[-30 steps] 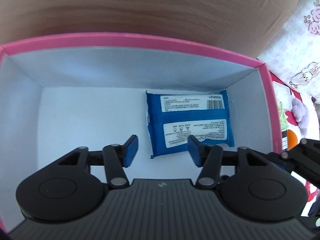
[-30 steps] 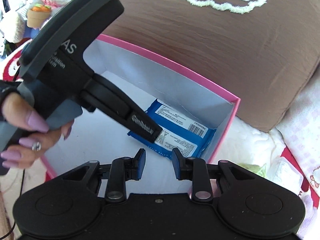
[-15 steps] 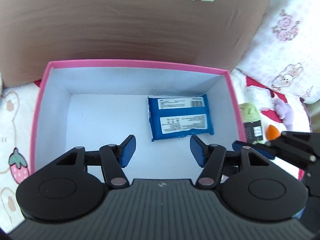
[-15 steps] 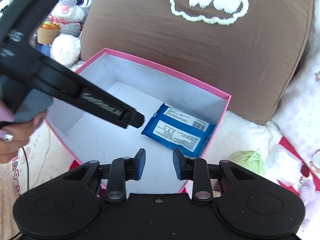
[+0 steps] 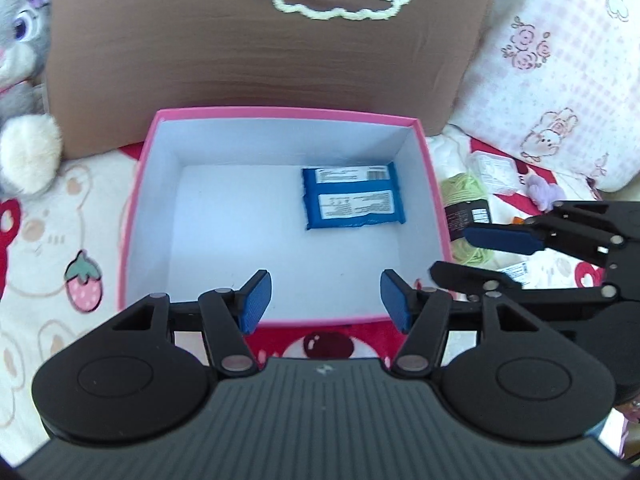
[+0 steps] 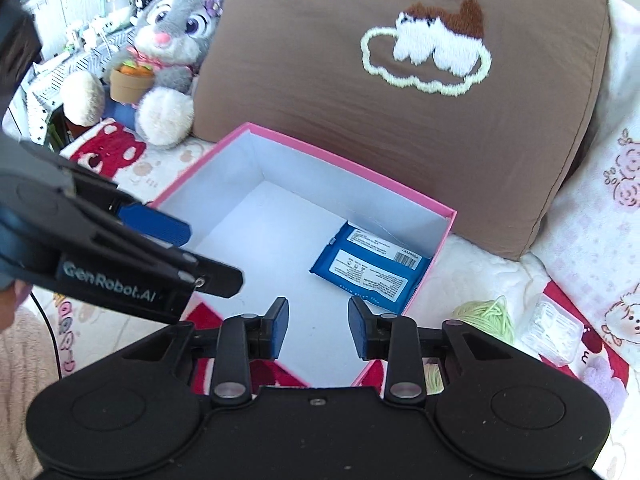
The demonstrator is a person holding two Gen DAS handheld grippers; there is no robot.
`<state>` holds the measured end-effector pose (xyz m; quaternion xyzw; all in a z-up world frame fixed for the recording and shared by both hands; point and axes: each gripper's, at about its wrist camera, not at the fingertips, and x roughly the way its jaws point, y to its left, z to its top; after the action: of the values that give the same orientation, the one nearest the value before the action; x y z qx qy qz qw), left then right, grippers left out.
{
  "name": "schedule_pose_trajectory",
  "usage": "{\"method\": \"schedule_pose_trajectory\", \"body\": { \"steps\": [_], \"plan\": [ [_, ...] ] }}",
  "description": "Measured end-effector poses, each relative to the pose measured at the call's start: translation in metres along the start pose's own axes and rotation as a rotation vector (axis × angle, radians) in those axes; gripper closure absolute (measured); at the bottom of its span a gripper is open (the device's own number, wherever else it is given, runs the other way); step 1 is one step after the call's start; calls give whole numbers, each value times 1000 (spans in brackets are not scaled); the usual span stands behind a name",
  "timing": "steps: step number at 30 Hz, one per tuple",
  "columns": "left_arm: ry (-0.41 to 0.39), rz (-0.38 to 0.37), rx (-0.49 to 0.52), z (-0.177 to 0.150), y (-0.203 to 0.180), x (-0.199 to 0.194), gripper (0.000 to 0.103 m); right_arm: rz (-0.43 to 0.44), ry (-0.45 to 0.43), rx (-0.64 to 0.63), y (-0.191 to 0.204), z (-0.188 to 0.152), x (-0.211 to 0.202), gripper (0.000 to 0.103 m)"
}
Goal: Organize objects
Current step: 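Raise the left tool out of the box toward the white soap box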
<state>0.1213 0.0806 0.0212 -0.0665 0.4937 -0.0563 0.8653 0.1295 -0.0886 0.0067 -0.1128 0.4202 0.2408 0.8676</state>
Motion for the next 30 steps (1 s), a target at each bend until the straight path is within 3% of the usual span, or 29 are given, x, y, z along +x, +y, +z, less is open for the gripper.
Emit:
{"method": "schedule_pose_trajectory", "body": {
  "steps": [15, 21, 25, 30],
  "plan": [
    [-151, 34, 31, -37, -24, -92, 39, 83, -40, 2, 7, -28, -62, 54],
    [-171, -1, 22, -53, -34, -108, 33, 113, -38, -32, 13, -43, -84, 52],
    [-210, 25, 27, -66, -47, -119, 32, 119, -52, -52, 19, -48, -97, 52],
    [-213, 25, 59, -76, -61, -129, 29, 118, -66, -55, 17, -58, -113, 39]
  ]
}}
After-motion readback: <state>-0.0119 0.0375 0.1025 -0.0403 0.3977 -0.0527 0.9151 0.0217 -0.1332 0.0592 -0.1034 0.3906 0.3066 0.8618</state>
